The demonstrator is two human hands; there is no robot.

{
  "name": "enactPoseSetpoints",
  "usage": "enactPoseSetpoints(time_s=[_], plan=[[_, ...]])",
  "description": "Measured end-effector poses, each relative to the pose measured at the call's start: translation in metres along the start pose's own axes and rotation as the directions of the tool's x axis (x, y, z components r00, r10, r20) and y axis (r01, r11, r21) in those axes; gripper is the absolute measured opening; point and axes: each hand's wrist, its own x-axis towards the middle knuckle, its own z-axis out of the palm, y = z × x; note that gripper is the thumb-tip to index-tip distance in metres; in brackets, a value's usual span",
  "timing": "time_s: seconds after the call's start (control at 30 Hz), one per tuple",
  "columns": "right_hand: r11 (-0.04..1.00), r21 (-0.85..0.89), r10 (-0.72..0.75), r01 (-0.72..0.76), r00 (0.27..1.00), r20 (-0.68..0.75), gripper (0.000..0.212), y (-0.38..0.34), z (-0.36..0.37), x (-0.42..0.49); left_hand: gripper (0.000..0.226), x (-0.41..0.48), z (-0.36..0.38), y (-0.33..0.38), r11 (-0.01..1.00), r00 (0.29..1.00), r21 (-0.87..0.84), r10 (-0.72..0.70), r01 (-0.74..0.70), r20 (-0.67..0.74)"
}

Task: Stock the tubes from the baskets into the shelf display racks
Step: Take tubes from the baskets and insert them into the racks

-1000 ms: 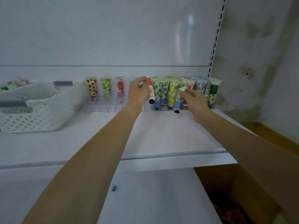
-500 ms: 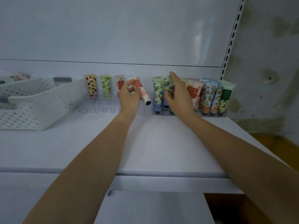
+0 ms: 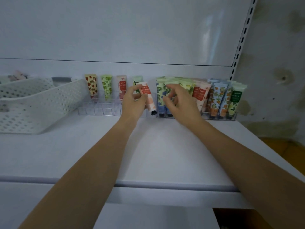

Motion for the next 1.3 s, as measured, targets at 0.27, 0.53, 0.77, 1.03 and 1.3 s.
enactPoseSetpoints(time_s=[0.27, 0.53, 0.77, 1.03, 1.3], plan=[[0.894, 0.368, 0.160, -0.257, 0.949, 0.273, 0.053, -0.009, 0.006, -0.010, 0.029, -0.023, 0.001, 0.007, 0.997, 0.972, -0.059, -0.033, 0.048, 0.231], [0.909, 0.340, 0.227, -0.241, 0.970, 0.080, 0.082, 0.003, -0.013, -0.005, 0.025, -0.026, -0.001, 0.006, 0.981, 0.951, 0.113, 0.118, -0.156, 0.284], [0.951, 0.104, 0.307, -0.291, 0.926, -0.218, 0.091, 0.022, -0.041, -0.002, 0.043, -0.022, -0.011, -0.016, 0.551, 0.916, 0.738, 0.146, -0.390, 0.375], [0.915, 0.036, 0.390, -0.402, 0.859, -0.332, 0.084, 0.043, -0.061, -0.001, 0.049, -0.018, -0.013, -0.023, 0.410, 0.927, 0.859, -0.078, -0.305, 0.367], [0.880, -0.227, 0.364, -0.417, 0.900, -0.241, 0.067, 0.043, -0.054, -0.007, 0.048, -0.012, -0.013, -0.029, 0.420, 0.920, 0.851, -0.089, -0.314, 0.383]])
